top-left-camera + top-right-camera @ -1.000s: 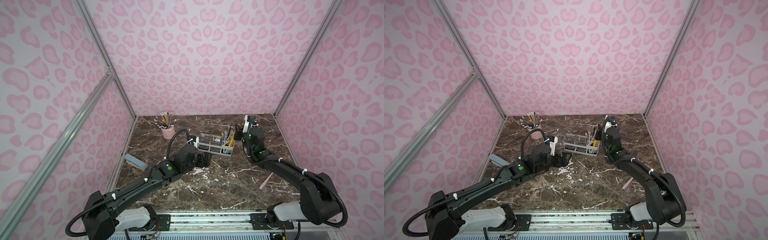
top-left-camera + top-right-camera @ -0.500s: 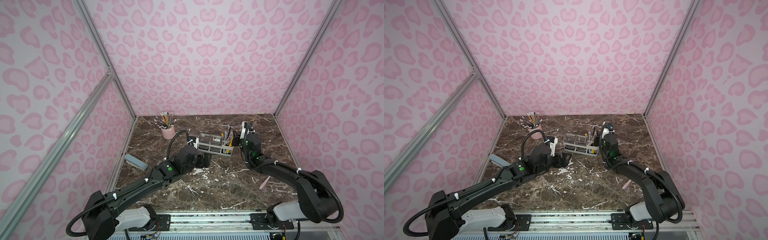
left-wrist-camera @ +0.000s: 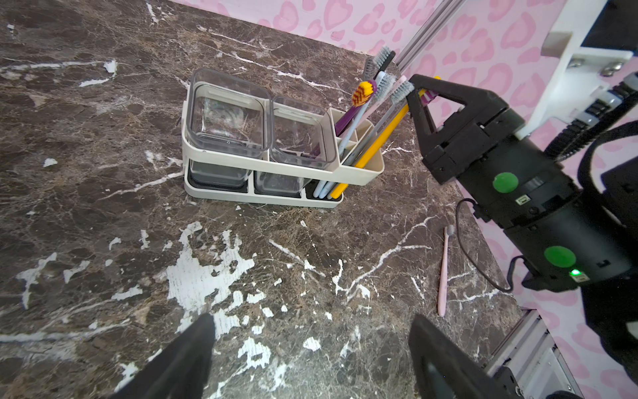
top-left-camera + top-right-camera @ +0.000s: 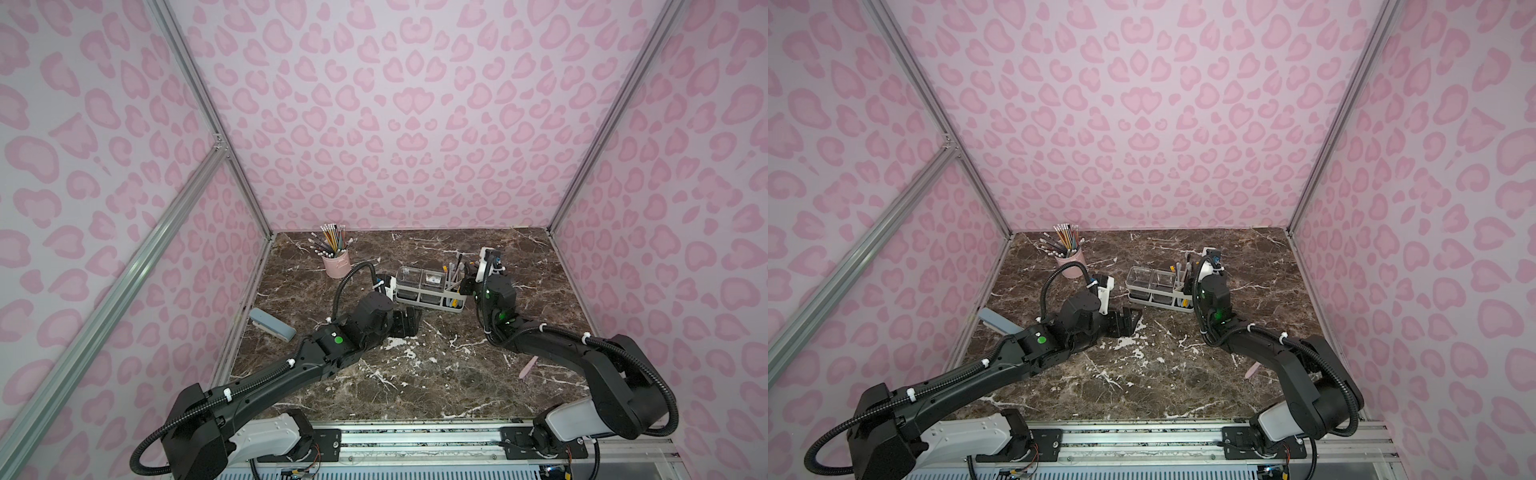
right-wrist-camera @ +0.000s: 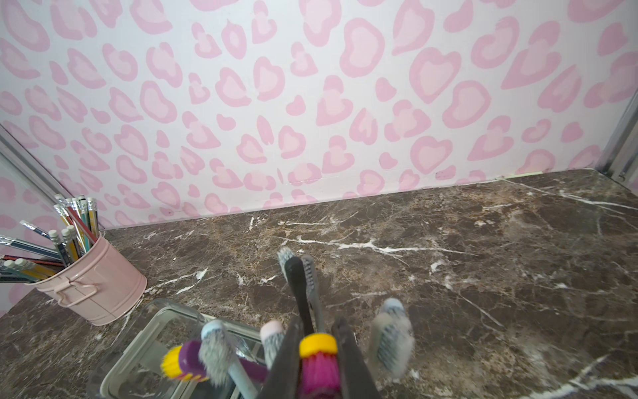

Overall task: Place the toothbrush into the toothbrush holder
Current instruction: Place the toothbrush in the toothbrush holder.

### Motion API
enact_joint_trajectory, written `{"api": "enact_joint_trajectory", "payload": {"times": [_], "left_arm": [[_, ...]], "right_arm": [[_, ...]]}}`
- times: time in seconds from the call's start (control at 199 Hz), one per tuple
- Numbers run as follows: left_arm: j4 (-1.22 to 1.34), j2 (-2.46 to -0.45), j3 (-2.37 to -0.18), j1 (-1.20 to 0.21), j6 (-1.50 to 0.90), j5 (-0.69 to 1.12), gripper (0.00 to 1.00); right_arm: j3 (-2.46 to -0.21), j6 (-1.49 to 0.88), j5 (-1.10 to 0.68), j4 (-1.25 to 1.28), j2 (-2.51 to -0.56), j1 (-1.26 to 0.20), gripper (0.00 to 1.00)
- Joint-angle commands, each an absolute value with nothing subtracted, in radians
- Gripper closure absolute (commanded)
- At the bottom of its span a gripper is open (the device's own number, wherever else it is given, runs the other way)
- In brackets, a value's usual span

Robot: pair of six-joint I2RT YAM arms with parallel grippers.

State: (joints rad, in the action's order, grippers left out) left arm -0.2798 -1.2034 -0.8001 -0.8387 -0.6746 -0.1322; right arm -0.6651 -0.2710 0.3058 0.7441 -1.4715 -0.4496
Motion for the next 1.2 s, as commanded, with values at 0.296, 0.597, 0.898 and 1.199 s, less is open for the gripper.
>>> {"api": "enact_joint_trajectory", "payload": {"times": [0.296, 0.597, 0.898, 1.199], "left_arm": [[-0.216, -1.189, -0.782, -0.838, -0.676, -0.160, 0.10], [-0.209, -1.186, -0.774, -0.839, -0.676, -0.168, 0.11], [-0.197, -1.170, -0.763, -0.838, -0.675, -0.177, 0.11], [-0.198, -1.178, -0.764, -0.838, -0.673, -0.175, 0.11]], "right_arm": [[-0.643, -0.231, 0.389, 0.882, -1.533, -0.466, 1.00], [-0.650, -0.229, 0.455, 0.900, -1.582, -0.468, 1.00], [-0.656, -0.233, 0.490, 0.924, -1.608, -0.480, 1.00], [-0.671, -0.242, 0.504, 0.876, -1.570, -0.503, 0.90]]}}
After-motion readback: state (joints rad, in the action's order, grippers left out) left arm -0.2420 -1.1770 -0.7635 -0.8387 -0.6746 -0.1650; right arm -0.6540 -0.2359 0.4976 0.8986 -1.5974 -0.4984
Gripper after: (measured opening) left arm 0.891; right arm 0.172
